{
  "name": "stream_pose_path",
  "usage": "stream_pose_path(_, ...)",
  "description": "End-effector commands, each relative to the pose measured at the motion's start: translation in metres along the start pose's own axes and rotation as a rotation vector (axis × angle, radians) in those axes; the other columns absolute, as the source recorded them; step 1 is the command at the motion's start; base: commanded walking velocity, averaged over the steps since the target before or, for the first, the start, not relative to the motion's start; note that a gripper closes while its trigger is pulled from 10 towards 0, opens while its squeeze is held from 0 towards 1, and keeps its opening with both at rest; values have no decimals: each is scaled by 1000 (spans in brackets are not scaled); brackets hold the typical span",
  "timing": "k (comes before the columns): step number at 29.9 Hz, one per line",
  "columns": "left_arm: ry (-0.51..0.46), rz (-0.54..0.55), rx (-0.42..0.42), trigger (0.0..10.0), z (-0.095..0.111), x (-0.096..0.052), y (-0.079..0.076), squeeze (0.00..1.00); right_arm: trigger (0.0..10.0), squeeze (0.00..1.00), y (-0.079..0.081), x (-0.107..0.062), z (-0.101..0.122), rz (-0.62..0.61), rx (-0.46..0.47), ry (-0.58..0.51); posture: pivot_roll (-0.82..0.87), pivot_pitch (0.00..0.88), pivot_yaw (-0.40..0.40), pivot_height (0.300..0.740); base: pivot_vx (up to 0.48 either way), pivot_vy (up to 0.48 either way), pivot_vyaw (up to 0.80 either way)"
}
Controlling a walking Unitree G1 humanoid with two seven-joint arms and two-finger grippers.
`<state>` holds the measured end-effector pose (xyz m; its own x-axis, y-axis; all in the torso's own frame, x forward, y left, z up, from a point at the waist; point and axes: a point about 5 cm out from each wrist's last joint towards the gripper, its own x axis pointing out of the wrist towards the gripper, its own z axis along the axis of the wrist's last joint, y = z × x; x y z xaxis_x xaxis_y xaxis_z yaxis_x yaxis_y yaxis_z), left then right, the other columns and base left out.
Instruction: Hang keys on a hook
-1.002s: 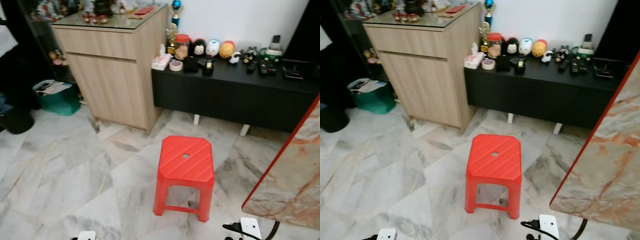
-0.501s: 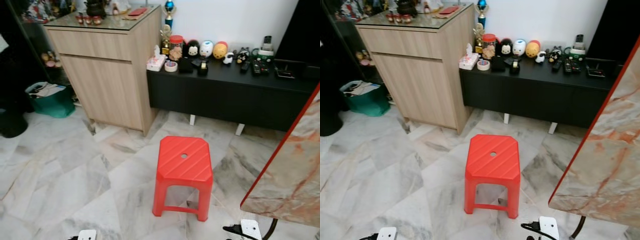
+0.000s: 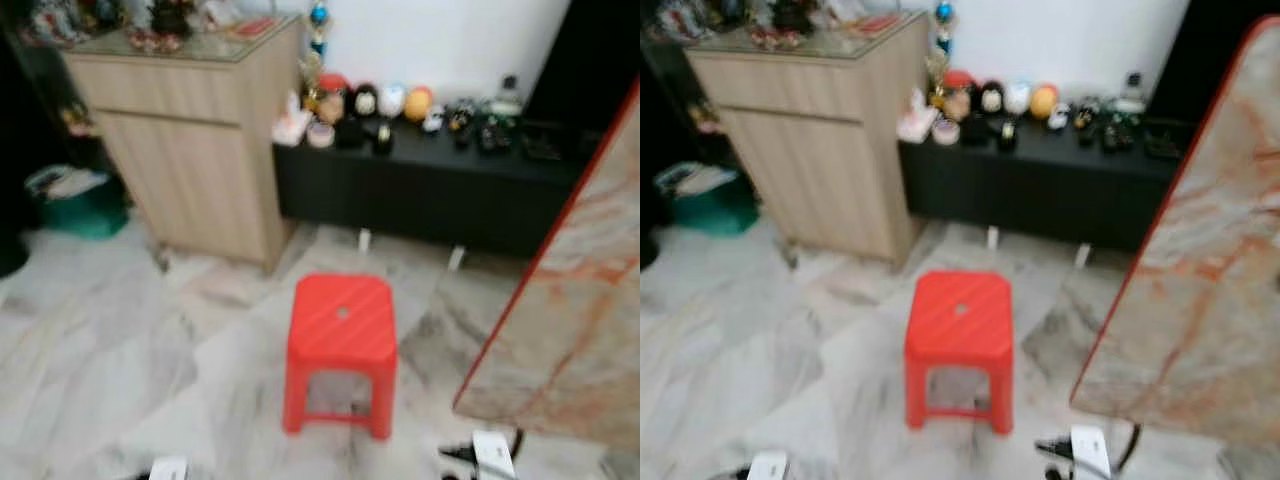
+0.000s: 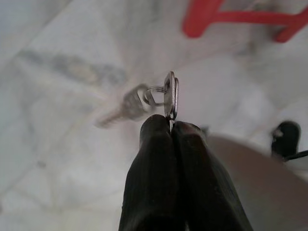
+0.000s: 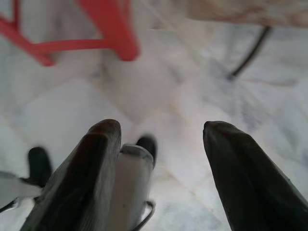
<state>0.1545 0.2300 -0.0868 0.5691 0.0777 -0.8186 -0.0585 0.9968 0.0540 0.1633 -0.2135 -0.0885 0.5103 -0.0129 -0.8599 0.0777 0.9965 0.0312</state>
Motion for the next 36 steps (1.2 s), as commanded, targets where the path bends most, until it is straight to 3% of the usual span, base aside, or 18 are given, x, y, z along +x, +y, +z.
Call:
stream_pose_path(1, 24, -21, -2, 10000, -9, -1, -8, 0, 10000, 0, -9, -2, -3, -30, 1, 4, -29, 0, 10, 740, 0, -349, 0)
stream_pose_path(36, 29, -20, 2, 10000, -7, 0, -8, 0, 10000, 0, -7, -1, -1, -28, 12, -2, -26, 0, 7, 740, 0, -348, 0)
